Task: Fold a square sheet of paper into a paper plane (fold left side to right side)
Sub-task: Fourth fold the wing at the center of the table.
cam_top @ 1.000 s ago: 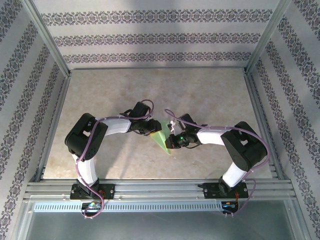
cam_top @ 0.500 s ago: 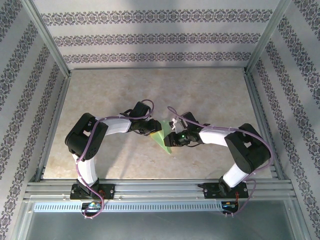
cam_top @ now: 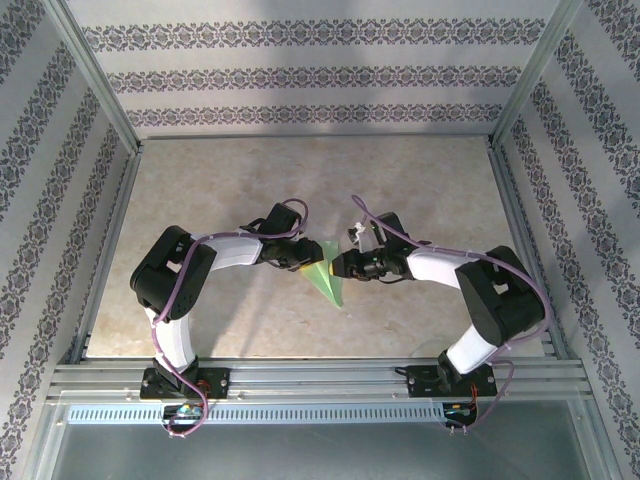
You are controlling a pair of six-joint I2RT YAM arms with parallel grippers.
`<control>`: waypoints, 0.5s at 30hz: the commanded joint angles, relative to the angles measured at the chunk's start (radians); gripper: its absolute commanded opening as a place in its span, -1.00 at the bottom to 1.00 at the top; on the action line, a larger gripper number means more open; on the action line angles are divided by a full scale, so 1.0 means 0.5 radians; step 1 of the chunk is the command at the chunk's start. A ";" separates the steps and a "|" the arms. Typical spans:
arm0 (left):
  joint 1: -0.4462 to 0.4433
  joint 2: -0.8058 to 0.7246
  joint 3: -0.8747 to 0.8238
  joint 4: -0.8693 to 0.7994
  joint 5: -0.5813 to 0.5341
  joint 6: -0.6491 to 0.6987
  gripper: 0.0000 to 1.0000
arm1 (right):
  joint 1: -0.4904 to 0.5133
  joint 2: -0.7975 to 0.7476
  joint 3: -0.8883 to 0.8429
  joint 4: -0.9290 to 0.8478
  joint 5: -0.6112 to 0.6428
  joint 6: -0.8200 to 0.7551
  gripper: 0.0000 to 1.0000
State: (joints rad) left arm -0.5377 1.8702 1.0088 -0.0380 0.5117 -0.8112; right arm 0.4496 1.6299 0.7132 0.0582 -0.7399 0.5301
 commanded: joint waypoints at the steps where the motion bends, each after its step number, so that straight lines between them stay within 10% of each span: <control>1: -0.035 0.066 0.017 -0.078 -0.069 0.037 -0.21 | 0.017 0.082 0.070 0.102 -0.057 0.071 -0.21; 15: -0.039 0.064 0.026 -0.080 -0.065 0.040 -0.21 | 0.058 0.262 0.138 0.213 -0.073 0.148 -0.43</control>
State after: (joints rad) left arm -0.5423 1.8706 1.0122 -0.0380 0.5072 -0.8112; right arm 0.4694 1.7447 0.7586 0.1345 -0.7536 0.5961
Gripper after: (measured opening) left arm 0.395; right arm 0.290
